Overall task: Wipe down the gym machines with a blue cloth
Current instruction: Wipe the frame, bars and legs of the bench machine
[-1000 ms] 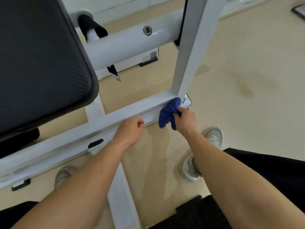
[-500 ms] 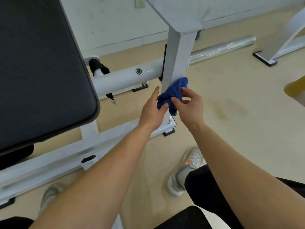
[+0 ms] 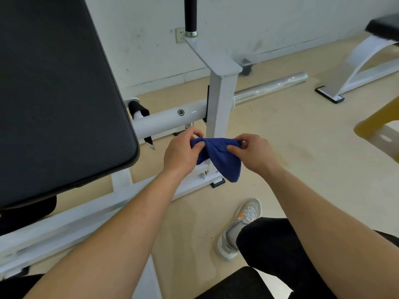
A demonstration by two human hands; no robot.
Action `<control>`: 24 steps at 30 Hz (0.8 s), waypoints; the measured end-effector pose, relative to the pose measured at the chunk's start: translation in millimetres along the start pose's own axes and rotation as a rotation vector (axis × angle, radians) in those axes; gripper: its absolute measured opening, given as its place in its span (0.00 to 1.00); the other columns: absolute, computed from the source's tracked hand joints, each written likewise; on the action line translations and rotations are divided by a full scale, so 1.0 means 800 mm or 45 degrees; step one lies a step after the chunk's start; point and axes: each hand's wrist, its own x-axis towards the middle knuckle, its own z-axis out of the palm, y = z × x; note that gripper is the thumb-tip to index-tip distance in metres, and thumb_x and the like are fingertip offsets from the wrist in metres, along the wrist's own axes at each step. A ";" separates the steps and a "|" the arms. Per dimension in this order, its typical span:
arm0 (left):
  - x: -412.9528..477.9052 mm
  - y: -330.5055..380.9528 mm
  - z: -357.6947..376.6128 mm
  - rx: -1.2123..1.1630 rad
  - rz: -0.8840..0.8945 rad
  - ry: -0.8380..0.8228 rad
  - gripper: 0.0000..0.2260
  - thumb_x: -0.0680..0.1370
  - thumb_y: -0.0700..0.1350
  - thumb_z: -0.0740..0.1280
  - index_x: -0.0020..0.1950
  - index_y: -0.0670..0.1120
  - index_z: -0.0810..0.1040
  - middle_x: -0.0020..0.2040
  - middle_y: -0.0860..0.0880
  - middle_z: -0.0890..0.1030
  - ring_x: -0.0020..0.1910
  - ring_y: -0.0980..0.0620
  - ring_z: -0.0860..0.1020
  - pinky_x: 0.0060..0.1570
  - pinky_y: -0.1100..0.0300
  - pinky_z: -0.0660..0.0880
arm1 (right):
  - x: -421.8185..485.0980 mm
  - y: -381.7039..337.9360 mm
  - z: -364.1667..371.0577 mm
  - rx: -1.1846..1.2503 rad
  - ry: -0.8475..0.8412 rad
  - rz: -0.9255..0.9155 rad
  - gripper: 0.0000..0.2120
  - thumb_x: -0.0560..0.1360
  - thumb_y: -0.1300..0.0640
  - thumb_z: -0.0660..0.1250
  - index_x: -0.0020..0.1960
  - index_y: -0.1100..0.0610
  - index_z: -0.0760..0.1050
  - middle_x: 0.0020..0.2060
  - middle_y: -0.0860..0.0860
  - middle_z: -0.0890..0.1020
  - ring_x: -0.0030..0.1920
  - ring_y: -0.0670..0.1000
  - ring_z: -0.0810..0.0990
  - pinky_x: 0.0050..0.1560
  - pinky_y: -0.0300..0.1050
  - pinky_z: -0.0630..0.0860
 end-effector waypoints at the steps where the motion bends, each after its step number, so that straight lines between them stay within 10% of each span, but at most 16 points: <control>1: 0.000 -0.002 -0.001 0.084 0.022 -0.021 0.03 0.78 0.49 0.66 0.50 0.57 0.74 0.43 0.57 0.79 0.44 0.53 0.78 0.45 0.51 0.78 | 0.000 0.002 -0.002 -0.105 -0.053 0.010 0.10 0.76 0.45 0.68 0.53 0.49 0.80 0.39 0.45 0.80 0.41 0.50 0.78 0.40 0.43 0.72; 7: 0.002 0.009 -0.004 0.147 -0.020 -0.070 0.02 0.79 0.53 0.64 0.48 0.57 0.74 0.42 0.57 0.80 0.42 0.53 0.78 0.38 0.57 0.73 | -0.002 0.000 -0.003 -0.233 -0.118 -0.113 0.15 0.74 0.44 0.69 0.59 0.47 0.78 0.56 0.48 0.75 0.54 0.50 0.77 0.53 0.46 0.75; 11: 0.015 0.028 -0.006 0.218 0.058 -0.175 0.02 0.79 0.54 0.64 0.48 0.58 0.74 0.41 0.55 0.81 0.40 0.54 0.79 0.37 0.54 0.77 | -0.010 -0.023 0.005 0.099 -0.196 -0.212 0.18 0.71 0.41 0.73 0.57 0.47 0.78 0.52 0.44 0.78 0.51 0.45 0.78 0.48 0.41 0.74; 24: 0.024 0.023 -0.022 0.596 0.266 -0.194 0.04 0.80 0.51 0.61 0.47 0.54 0.71 0.42 0.54 0.77 0.42 0.48 0.74 0.40 0.54 0.69 | 0.011 -0.002 0.011 -0.170 -0.305 -0.142 0.04 0.80 0.54 0.60 0.53 0.50 0.72 0.46 0.50 0.82 0.46 0.54 0.78 0.43 0.45 0.70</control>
